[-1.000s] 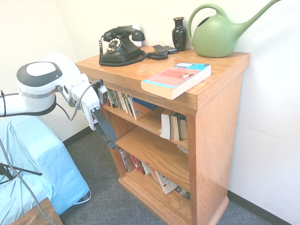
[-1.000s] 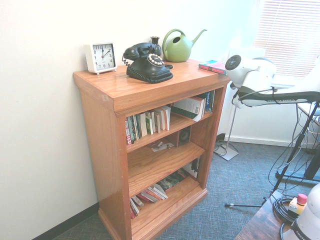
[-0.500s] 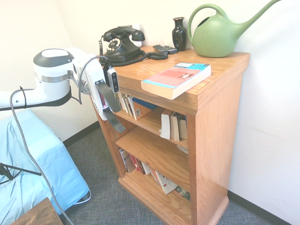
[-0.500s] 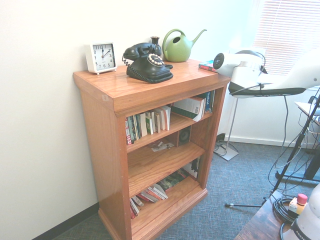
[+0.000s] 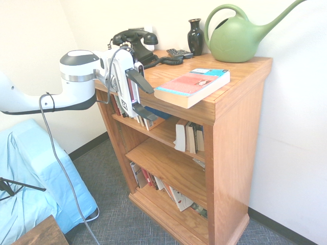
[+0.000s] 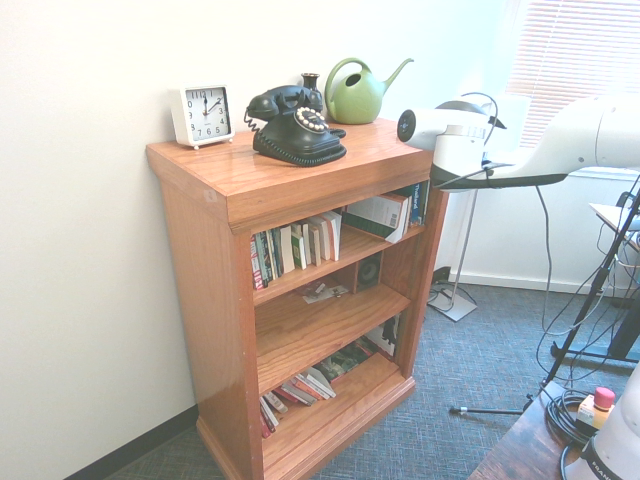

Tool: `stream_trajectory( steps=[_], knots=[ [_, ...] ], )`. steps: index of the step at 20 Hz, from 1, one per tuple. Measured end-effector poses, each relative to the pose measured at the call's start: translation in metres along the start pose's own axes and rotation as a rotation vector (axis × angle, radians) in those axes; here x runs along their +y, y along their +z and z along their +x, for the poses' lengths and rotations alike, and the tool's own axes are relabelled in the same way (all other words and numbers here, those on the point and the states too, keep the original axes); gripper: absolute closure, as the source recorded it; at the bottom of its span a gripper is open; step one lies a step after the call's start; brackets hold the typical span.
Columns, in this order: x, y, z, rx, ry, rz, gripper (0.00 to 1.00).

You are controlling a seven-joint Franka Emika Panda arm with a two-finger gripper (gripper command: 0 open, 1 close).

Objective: Organize the shelf

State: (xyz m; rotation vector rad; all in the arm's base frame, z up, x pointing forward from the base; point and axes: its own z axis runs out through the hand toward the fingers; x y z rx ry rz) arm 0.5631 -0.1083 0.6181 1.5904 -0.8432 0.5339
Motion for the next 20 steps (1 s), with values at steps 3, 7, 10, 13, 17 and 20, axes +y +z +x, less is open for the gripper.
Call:
stream_trajectory(
  steps=[3, 7, 10, 13, 17, 20],
  knots=[
    [-0.016, 0.004, 0.007, 0.026, -0.004, 0.010, 0.00],
    [-0.026, 0.007, 0.017, 0.039, -0.002, 0.013, 0.00],
    [-0.033, 0.011, 0.022, 0.043, 0.001, 0.015, 0.00],
    [-0.040, 0.012, 0.025, 0.051, 0.000, 0.026, 0.00],
    [-0.046, 0.010, 0.032, 0.065, -0.001, 0.041, 0.00],
    [-0.051, 0.011, 0.036, 0.065, -0.003, 0.041, 1.00]
  ],
)
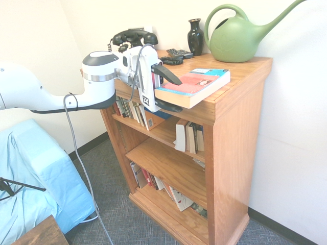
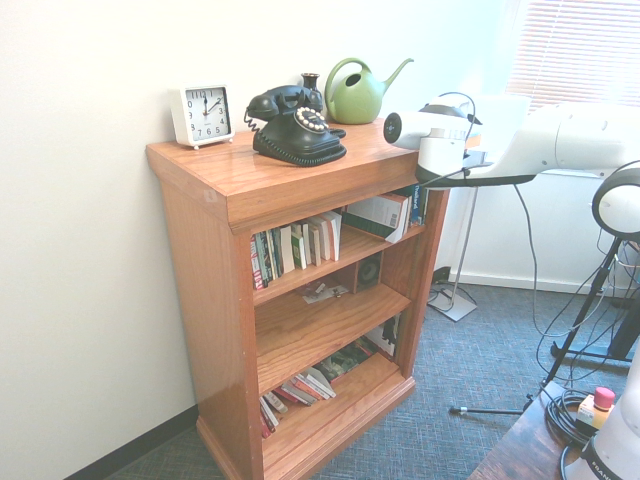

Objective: Organize the shelf

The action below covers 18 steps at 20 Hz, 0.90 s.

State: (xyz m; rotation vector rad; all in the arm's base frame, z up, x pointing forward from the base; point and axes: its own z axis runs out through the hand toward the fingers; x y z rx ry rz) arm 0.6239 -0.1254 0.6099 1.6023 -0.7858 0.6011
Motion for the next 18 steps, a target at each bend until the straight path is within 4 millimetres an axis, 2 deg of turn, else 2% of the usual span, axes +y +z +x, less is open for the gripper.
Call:
stream_trajectory(
  steps=[7, 18],
  knots=[
    [-0.0043, -0.0025, 0.0059, 0.003, -0.009, 0.004, 1.00],
    [-0.0092, -0.0051, 0.0038, 0.006, -0.023, 0.008, 1.00]
  ],
)
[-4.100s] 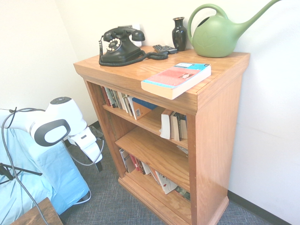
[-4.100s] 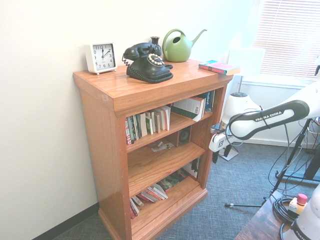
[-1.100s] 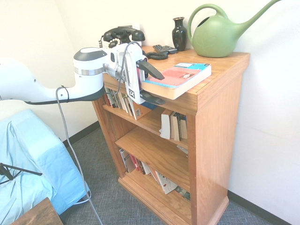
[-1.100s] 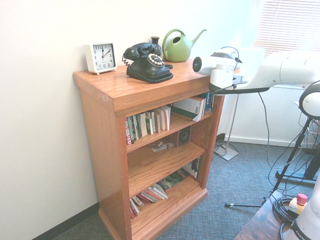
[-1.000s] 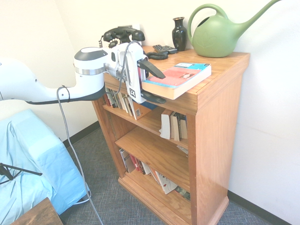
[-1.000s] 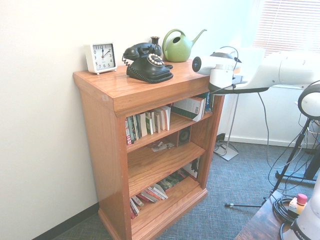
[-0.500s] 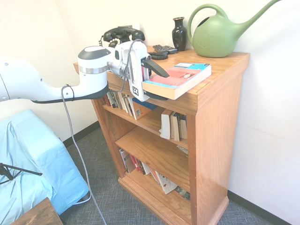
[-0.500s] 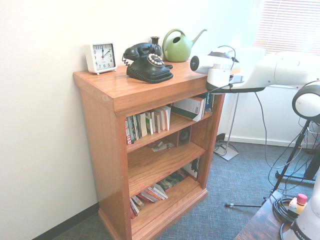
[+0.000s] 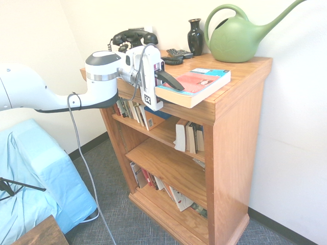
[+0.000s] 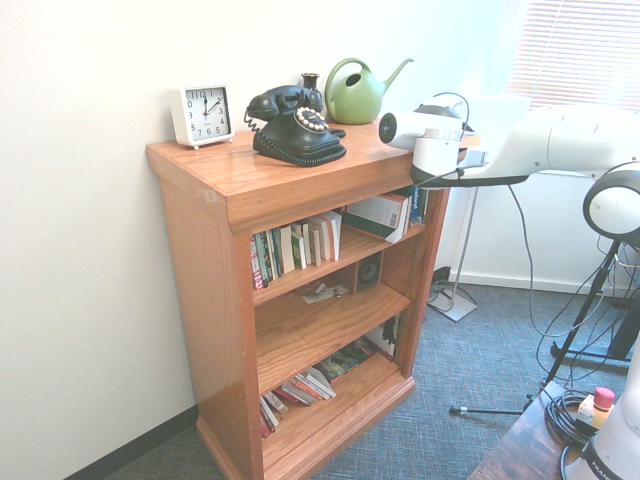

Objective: Organize the shelf

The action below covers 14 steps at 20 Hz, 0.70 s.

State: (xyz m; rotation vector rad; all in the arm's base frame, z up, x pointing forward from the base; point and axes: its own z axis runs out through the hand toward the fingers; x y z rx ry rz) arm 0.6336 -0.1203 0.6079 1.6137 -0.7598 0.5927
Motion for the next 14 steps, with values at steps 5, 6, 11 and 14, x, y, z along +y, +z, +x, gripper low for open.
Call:
stream_trajectory(
  steps=[5, 6, 11, 14],
  knots=[
    [-0.0018, 0.0005, -0.0007, 0.000, -0.004, 0.001, 1.00],
    [-0.0018, 0.0005, -0.0007, 0.000, -0.004, 0.001, 1.00],
    [-0.0017, 0.0005, -0.0007, -0.001, -0.003, 0.002, 1.00],
    [0.0051, -0.0015, 0.0006, -0.022, 0.013, 0.017, 1.00]
  ],
)
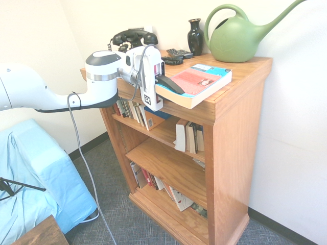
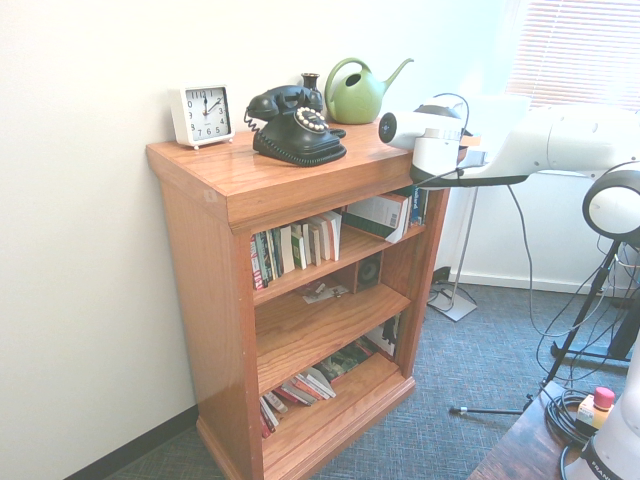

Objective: Organize the shelf

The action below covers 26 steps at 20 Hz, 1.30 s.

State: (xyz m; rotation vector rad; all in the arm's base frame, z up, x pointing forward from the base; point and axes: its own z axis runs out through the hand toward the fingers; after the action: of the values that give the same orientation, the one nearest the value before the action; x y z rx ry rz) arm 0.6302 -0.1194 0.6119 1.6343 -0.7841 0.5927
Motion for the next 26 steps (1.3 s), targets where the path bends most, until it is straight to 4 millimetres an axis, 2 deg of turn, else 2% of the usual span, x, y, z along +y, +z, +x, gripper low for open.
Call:
stream_trajectory(
  steps=[3, 7, 10, 14, 17, 19, 23, 26],
  knots=[
    [0.026, -0.012, 0.005, -0.051, 0.052, 0.053, 1.00],
    [0.080, -0.036, -0.005, -0.146, 0.144, 0.164, 1.00],
    [0.114, -0.062, -0.029, -0.209, 0.207, 0.280, 1.00],
    [0.140, -0.120, -0.079, -0.259, 0.265, 0.459, 1.00],
    [0.146, -0.158, -0.127, -0.293, 0.292, 0.587, 1.00],
    [0.142, -0.170, -0.161, -0.318, 0.309, 0.647, 1.00],
    [0.122, -0.162, -0.230, -0.376, 0.320, 0.725, 1.00],
    [0.109, -0.155, -0.258, -0.389, 0.313, 0.766, 1.00]
  ],
)
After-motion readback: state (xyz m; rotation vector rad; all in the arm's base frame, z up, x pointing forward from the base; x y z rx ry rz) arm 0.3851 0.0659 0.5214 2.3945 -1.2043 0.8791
